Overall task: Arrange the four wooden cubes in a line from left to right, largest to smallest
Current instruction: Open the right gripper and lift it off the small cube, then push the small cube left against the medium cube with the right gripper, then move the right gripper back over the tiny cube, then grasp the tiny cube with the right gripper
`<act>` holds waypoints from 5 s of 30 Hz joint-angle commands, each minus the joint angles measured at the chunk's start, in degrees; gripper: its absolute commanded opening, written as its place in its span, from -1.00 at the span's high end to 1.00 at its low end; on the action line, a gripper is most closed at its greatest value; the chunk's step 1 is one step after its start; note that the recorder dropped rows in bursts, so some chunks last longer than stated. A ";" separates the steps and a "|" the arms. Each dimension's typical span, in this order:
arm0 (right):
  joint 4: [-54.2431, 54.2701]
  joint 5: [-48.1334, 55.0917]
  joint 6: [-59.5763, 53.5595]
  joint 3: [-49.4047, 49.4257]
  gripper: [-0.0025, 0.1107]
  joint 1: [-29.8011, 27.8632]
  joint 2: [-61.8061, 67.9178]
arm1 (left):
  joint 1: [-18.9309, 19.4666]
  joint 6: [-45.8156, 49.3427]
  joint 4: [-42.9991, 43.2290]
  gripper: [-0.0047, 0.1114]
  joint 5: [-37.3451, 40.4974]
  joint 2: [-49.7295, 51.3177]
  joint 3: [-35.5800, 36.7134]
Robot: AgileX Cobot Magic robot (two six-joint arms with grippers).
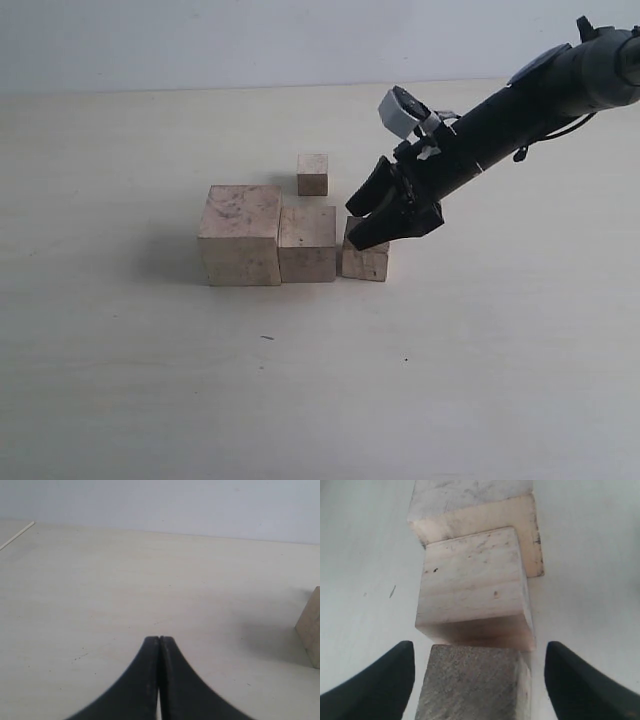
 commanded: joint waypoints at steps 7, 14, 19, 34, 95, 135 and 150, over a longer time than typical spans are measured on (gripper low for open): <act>1.03 0.66 3.25 0.30 -0.33 0.02 -2.31 | -0.05 -0.15 -0.04 0.92 -0.74 -0.32 0.19; -8.99 -0.58 12.81 0.30 -0.22 0.02 -8.98 | -0.05 -0.15 -0.04 0.92 -0.74 -0.32 0.19; -21.85 -2.27 31.88 0.30 -0.02 0.02 -12.00 | -0.05 -0.15 -0.04 0.92 -0.74 -0.32 0.19; -23.35 -3.32 42.52 0.30 0.94 0.02 -5.35 | -0.05 -0.15 -0.04 0.92 -0.74 -0.32 0.19; -20.23 -19.11 49.87 0.30 0.95 4.21 -12.34 | -0.05 -0.15 -0.04 0.92 -0.74 -0.32 0.19; -58.81 -56.69 122.23 -1.43 -0.21 23.37 -5.03 | -0.05 -0.15 -0.04 0.92 -0.74 -0.32 0.19; -61.55 -58.04 124.85 -1.43 -0.17 21.84 -5.03 | -0.05 -0.15 -0.04 0.92 -0.74 -0.32 0.19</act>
